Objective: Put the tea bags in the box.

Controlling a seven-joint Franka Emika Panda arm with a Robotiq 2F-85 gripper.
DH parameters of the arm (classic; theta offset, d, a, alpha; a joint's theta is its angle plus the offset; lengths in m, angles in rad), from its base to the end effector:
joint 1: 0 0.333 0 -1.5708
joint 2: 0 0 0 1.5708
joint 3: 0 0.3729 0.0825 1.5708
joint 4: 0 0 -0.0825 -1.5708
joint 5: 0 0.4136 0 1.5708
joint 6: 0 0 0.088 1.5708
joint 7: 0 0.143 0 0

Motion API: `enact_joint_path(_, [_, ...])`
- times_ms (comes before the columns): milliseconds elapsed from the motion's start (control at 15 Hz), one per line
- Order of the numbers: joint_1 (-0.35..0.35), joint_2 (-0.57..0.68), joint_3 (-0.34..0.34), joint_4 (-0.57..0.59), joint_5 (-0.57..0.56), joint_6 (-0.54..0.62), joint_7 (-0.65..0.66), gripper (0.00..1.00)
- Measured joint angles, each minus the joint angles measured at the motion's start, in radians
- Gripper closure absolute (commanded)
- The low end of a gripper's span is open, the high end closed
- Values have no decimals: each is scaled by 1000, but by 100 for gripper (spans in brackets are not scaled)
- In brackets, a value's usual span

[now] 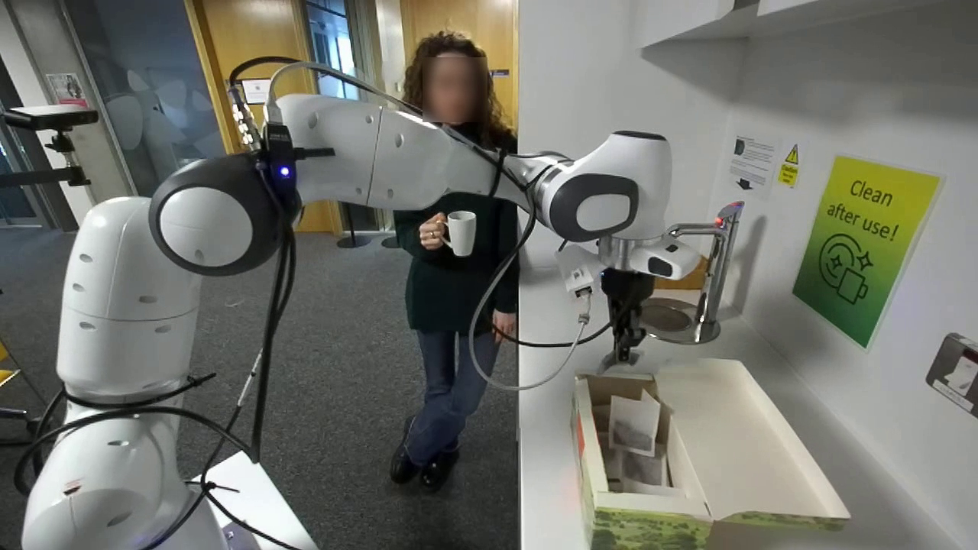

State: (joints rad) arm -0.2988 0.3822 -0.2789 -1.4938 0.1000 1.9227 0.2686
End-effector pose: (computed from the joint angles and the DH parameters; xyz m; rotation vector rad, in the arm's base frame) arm 0.6304 -0.3646 0.4724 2.8420 -1.2958 0.0935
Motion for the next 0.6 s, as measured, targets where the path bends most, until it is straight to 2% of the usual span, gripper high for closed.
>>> enact_joint_path(67, [-11,-14,-9,-23,0,0,0,65])
enact_joint_path(133, [-21,-30,-17,-45,0,0,0,63])
enact_joint_path(600, [-35,-116,-41,-156,0,6,2,13])
